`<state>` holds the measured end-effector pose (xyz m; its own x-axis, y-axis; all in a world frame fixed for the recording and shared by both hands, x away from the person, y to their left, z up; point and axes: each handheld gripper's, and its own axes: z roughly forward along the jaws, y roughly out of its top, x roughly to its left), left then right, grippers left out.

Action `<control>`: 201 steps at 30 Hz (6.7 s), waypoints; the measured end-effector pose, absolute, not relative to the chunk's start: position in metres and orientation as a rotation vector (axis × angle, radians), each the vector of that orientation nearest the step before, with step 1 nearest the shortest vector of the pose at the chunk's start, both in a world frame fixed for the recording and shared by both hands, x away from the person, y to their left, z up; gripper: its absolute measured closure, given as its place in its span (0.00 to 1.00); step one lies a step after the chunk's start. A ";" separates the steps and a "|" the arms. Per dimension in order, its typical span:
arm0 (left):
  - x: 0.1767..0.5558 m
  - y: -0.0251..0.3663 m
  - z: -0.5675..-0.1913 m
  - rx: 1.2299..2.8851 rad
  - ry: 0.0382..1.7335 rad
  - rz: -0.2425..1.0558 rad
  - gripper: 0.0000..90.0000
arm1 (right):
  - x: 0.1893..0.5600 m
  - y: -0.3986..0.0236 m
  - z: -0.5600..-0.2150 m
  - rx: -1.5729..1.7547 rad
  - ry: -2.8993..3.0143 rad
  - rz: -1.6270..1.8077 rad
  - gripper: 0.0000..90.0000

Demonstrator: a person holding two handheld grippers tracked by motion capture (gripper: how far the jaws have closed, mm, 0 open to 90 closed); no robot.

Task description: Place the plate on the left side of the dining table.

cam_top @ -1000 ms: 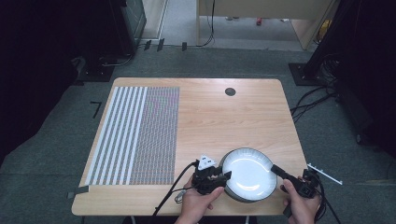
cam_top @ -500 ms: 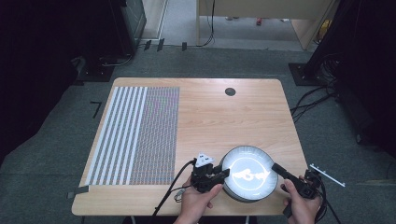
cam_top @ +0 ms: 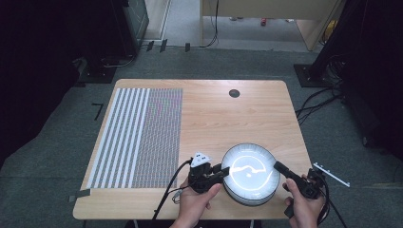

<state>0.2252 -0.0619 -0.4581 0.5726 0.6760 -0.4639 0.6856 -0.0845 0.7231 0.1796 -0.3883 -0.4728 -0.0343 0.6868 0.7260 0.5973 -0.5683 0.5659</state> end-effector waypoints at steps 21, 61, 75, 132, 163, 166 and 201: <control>0.239 0.002 -0.430 1.695 1.184 0.074 0.78 | 0.215 -0.324 -0.436 2.007 1.515 1.712 0.95; 0.268 0.160 -0.409 1.485 1.416 0.212 0.87 | 0.282 -0.151 -0.411 1.866 1.698 1.731 0.95; 0.298 0.222 -0.423 1.477 1.483 0.244 0.90 | 0.315 -0.082 -0.434 1.883 1.754 1.681 0.96; 0.393 0.269 -0.495 1.454 1.635 0.164 0.69 | 0.395 -0.041 -0.487 1.833 1.818 1.514 0.83; 0.295 0.242 -0.436 1.620 1.333 0.364 0.20 | 0.322 -0.118 -0.419 1.440 1.970 1.547 0.31; 0.287 0.237 -0.436 1.649 1.317 0.377 0.20 | 0.313 -0.131 -0.416 1.443 1.966 1.537 0.30; 0.214 0.174 -0.450 1.700 1.174 0.537 0.18 | 0.236 -0.293 -0.444 1.557 1.779 1.453 0.27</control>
<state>0.2143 0.1742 -0.4499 0.4387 0.8848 -0.1572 0.4592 -0.0704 0.8855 0.2360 -0.2929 -0.4436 -0.3246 0.8834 0.3381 0.5076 -0.1390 0.8503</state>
